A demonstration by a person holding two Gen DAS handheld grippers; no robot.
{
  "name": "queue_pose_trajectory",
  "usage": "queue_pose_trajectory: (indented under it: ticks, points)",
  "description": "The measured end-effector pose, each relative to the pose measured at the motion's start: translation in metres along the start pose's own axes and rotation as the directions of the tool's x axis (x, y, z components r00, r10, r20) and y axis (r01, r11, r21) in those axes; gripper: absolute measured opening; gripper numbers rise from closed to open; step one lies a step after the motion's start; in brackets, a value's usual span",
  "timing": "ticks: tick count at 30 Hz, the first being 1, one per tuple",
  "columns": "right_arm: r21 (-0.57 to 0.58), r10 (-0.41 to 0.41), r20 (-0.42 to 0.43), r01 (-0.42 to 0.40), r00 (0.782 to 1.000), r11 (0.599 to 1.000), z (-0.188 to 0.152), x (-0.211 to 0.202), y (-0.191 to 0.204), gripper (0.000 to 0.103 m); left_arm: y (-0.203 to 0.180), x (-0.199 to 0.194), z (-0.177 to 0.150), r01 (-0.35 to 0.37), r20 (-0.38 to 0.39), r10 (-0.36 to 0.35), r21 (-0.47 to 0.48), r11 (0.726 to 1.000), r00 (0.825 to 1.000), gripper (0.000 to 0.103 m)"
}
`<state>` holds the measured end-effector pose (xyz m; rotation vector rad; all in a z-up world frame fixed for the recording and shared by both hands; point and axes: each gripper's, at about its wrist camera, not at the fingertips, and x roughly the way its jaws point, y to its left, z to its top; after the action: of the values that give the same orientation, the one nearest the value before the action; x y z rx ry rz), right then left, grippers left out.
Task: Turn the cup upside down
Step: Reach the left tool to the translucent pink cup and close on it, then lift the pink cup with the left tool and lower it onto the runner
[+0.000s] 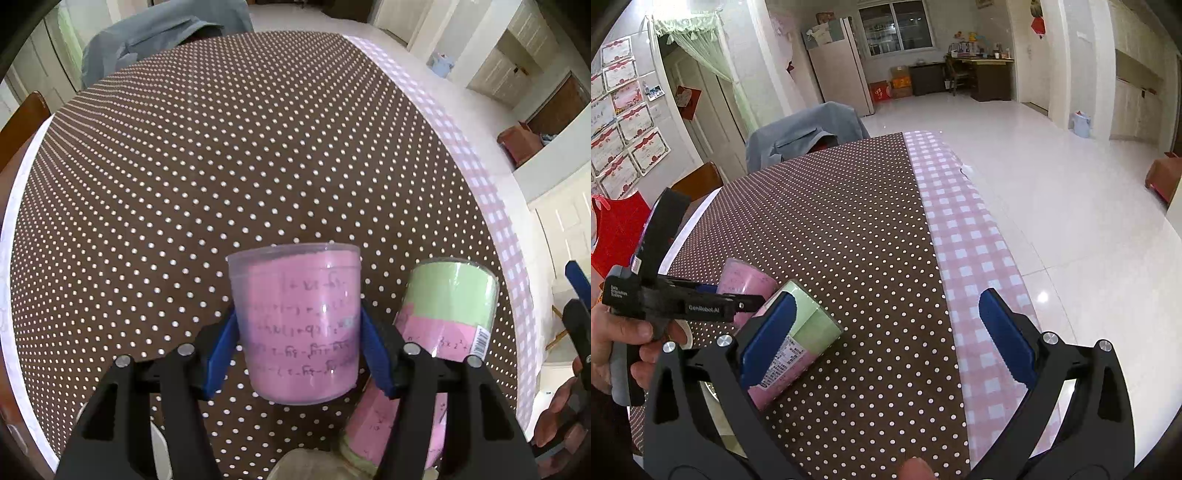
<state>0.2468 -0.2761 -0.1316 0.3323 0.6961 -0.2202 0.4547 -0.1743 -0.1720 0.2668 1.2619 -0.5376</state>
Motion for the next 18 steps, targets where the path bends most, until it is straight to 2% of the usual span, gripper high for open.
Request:
queue_pose_trajectory:
  ticks: [7,11,18]
  points:
    - [-0.002,0.011,0.024,-0.011,1.000,1.000,-0.002,-0.019,0.005,0.097,-0.002,-0.033,-0.007,0.019,0.052,-0.019,-0.009,1.000,0.998,0.061]
    - [-0.004,0.018,0.048,-0.018,0.999,1.000,-0.004,-0.035,0.008,0.097,-0.010,-0.065,-0.019,0.018,0.097,-0.018,0.002,1.000,0.995,0.061]
    - [-0.016,0.043,0.094,-0.042,0.995,0.999,-0.015,-0.071,0.014,0.097,-0.025,-0.128,-0.063,0.023,0.193,-0.027,0.022,0.999,0.981,0.061]
